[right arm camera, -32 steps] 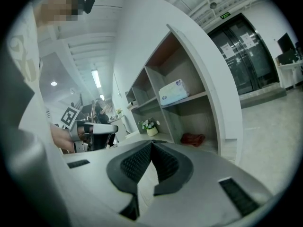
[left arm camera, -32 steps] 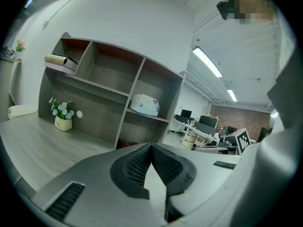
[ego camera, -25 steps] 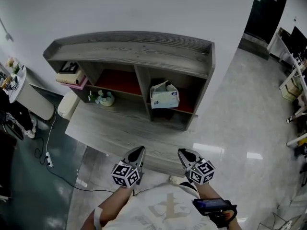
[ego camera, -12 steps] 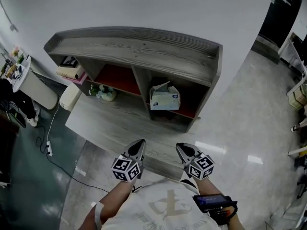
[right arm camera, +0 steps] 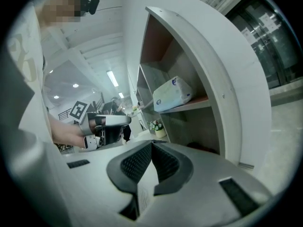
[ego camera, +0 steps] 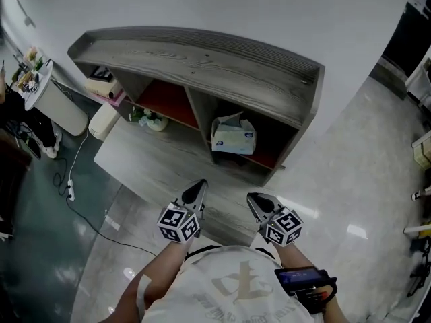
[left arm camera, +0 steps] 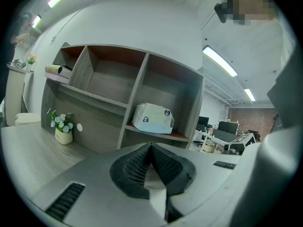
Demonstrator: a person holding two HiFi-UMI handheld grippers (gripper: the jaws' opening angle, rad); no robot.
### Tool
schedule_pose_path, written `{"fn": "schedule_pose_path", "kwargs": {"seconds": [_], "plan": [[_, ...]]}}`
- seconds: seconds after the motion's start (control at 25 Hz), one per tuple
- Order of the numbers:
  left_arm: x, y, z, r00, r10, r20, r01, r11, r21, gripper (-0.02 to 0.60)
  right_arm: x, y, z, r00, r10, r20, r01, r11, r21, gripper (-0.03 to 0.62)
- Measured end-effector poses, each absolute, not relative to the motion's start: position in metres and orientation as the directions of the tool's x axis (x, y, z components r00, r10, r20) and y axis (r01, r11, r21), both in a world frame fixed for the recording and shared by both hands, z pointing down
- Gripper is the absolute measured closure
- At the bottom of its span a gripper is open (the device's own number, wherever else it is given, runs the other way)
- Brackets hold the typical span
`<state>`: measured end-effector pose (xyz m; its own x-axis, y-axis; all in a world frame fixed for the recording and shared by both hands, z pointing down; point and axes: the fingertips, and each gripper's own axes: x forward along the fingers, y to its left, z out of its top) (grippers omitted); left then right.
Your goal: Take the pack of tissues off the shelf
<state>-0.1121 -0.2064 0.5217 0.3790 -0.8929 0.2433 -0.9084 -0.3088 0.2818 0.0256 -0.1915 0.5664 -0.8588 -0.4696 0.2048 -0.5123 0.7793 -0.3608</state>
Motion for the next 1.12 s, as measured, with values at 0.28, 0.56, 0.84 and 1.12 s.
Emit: {"fn": "schedule_pose_path", "kwargs": {"seconds": [0.28, 0.56, 0.84, 1.12], "plan": [[-0.103, -0.221, 0.509, 0.339, -0.914, 0.223, -0.927, -0.284, 0.245, 0.568, 0.024, -0.199, 0.565, -0.893, -0.413, 0.182, -0.451, 0.816, -0.362, 0.589], [-0.096, -0.237, 0.494, 0.332, -0.915, 0.227, -0.933, -0.284, 0.220, 0.539, 0.022, -0.197, 0.564, -0.907, -0.389, 0.162, -0.421, 0.824, -0.380, 0.589], [-0.096, -0.263, 0.477, 0.326, -0.921, 0.212, -0.938, -0.288, 0.193, 0.471, 0.021, -0.191, 0.572, -0.911, -0.379, 0.160, -0.411, 0.820, -0.398, 0.589], [-0.100, -0.284, 0.462, 0.322, -0.925, 0.203, -0.939, -0.283, 0.197, 0.437, 0.021, -0.194, 0.571, -0.910, -0.381, 0.162, -0.414, 0.817, -0.401, 0.589]]}}
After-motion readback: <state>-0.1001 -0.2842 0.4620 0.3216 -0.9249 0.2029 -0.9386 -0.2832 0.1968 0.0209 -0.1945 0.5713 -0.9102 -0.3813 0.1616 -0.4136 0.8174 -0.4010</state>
